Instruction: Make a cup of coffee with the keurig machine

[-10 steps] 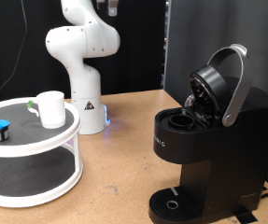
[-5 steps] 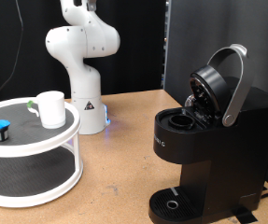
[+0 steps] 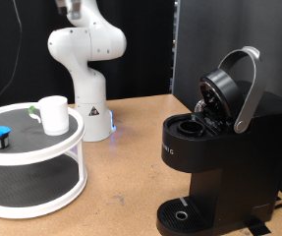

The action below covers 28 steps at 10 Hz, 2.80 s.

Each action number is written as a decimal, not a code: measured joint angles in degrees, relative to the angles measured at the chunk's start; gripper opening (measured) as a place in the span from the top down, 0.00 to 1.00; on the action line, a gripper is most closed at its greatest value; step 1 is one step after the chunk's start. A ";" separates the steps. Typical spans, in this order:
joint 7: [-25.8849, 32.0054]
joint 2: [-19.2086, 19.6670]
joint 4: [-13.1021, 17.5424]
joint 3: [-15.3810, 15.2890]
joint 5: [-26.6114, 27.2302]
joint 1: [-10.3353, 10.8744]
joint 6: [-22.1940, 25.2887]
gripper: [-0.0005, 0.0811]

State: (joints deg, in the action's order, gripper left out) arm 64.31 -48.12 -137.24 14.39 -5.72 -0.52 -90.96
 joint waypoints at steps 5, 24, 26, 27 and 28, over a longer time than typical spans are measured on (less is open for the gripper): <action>2.74 1.19 -0.34 2.71 -3.25 -0.85 -1.00 0.01; 14.45 20.49 4.87 18.18 -10.83 -1.86 -14.62 0.01; 15.54 21.16 4.91 18.16 -9.79 -1.66 -15.59 0.01; 16.04 21.01 4.91 18.15 -9.44 -1.66 -15.46 0.01; 16.25 20.63 4.90 18.14 -9.36 -1.66 -15.38 0.01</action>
State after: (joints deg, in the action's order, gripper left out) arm 80.56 -27.49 -132.35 32.54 -15.08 -2.18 -106.34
